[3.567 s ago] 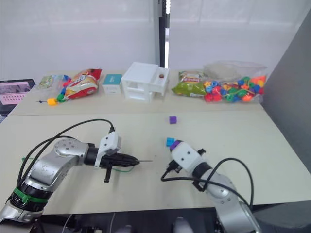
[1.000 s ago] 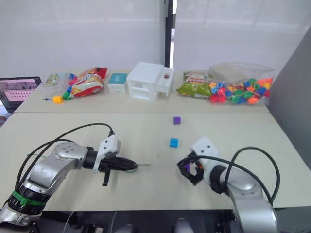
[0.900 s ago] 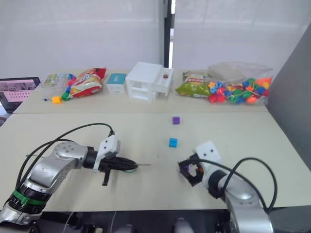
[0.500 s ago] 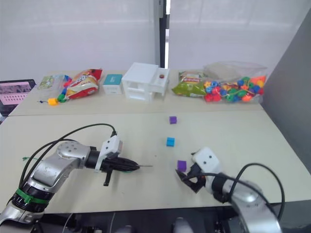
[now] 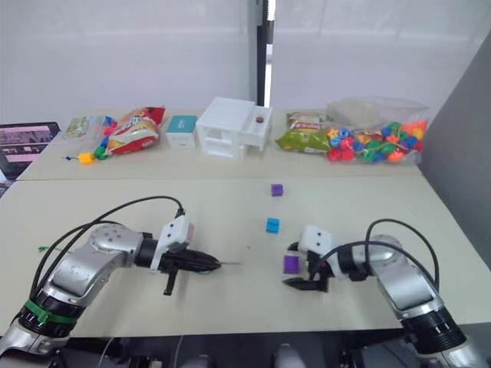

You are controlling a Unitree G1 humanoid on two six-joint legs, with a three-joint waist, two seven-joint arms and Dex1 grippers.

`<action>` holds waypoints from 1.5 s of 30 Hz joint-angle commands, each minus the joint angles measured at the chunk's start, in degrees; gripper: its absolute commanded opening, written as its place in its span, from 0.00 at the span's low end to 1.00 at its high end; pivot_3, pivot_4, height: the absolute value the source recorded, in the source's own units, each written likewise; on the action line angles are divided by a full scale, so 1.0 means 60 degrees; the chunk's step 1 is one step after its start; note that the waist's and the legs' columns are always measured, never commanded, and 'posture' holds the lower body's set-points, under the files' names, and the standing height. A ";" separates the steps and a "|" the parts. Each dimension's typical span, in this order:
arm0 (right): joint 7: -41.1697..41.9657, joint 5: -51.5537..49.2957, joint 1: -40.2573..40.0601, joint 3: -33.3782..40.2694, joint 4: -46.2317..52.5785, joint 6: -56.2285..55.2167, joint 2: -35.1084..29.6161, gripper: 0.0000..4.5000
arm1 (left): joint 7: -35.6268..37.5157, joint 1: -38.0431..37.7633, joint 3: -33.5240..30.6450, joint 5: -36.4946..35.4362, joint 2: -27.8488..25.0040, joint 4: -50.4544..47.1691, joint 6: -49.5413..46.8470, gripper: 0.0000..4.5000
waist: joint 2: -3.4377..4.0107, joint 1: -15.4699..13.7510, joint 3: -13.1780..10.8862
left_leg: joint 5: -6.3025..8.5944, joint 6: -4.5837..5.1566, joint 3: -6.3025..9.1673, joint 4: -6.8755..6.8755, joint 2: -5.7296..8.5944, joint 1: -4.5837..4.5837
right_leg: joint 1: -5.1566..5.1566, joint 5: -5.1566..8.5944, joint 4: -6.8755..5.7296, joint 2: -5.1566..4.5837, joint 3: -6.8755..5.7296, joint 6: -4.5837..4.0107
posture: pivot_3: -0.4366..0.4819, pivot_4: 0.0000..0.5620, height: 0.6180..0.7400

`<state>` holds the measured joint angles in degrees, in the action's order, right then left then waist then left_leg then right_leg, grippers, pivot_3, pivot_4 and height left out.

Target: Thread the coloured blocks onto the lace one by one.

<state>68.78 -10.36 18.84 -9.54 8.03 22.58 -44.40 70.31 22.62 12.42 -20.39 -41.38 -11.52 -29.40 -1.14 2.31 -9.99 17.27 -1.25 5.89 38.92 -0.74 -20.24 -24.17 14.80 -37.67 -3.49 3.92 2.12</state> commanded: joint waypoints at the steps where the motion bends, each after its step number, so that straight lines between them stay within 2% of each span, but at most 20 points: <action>1: 0.0133 -0.0164 0.0283 0.0101 -0.0109 -0.0390 -0.0020 0.81 | -0.0066 -0.0024 -0.0232 -0.0189 -0.0117 -0.0400 -0.0089 0.00 | 0.0000 0.0007 0.0000 | 0.0000 0.0000 0.0001 0.0000 0.0000 0.0000 | -0.0001 0.0000 -0.0003 0.0001 0.0000 0.0000 | 0.48 0.27 1.00; 8: -0.0038 -0.0305 0.0234 0.0059 0.0195 -0.0228 0.0271 0.27 | -0.0139 -0.0087 -0.0271 -0.0197 -0.0145 -0.0545 -0.0188 0.00 | 0.0000 0.0017 0.0000 | -0.0001 0.0000 0.0001 0.0002 -0.0002 0.0002 | -0.0001 0.0000 -0.0007 0.0005 0.0000 0.0000 | 0.48 0.27 1.00; 15: -0.0447 -0.0386 0.0165 -0.0404 0.1396 0.0887 0.0619 0.26 | -0.0611 0.0226 -0.0028 0.0042 0.0070 -0.0674 -0.0311 0.00 | 0.0000 0.0011 0.0000 | -0.0001 -0.0001 0.0004 0.0003 -0.0001 0.0002 | -0.0002 0.0000 -0.0014 0.0004 0.0000 0.0000 | 0.48 0.27 1.00; 18: -0.0693 -0.0040 0.0425 -0.1229 0.2111 0.1564 0.0724 0.26 | -0.0749 0.0290 0.0271 0.0230 0.0148 -0.0809 -0.0341 0.00 | 0.0000 0.0012 0.0000 | -0.0001 -0.0001 0.0005 0.0005 -0.0001 0.0001 | -0.0002 0.0000 -0.0015 0.0004 0.0000 0.0000 | 0.48 0.27 1.00; 23: -0.1110 0.0664 0.0929 -0.1958 0.2031 0.1780 0.0703 0.26 | -0.0922 0.0289 0.0659 0.0663 0.0099 -0.0850 -0.0231 0.00 | 0.0001 0.0021 0.0000 | -0.0001 -0.0002 0.0005 0.0004 0.0000 0.0002 | -0.0006 0.0000 -0.0015 0.0005 0.0000 0.0000 | 0.48 0.27 1.00; 45: -0.1390 0.0622 0.1104 -0.2160 0.2061 0.2163 0.0817 0.26 | -0.1341 0.0255 0.1199 0.0898 0.0335 -0.1029 -0.0443 0.00 | 0.0000 0.0009 0.0001 | -0.0002 -0.0002 0.0005 0.0006 0.0000 0.0004 | -0.0002 0.0000 -0.0015 0.0005 0.0000 0.0000 | 0.48 0.27 1.00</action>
<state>61.29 -7.34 24.61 -22.12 19.78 34.85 -39.48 62.55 23.61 19.68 -15.33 -39.67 -15.55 -32.13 -1.14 2.37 -9.99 17.26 -1.26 5.92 38.96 -0.75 -20.21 -24.18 14.80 -37.76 -3.46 3.92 2.12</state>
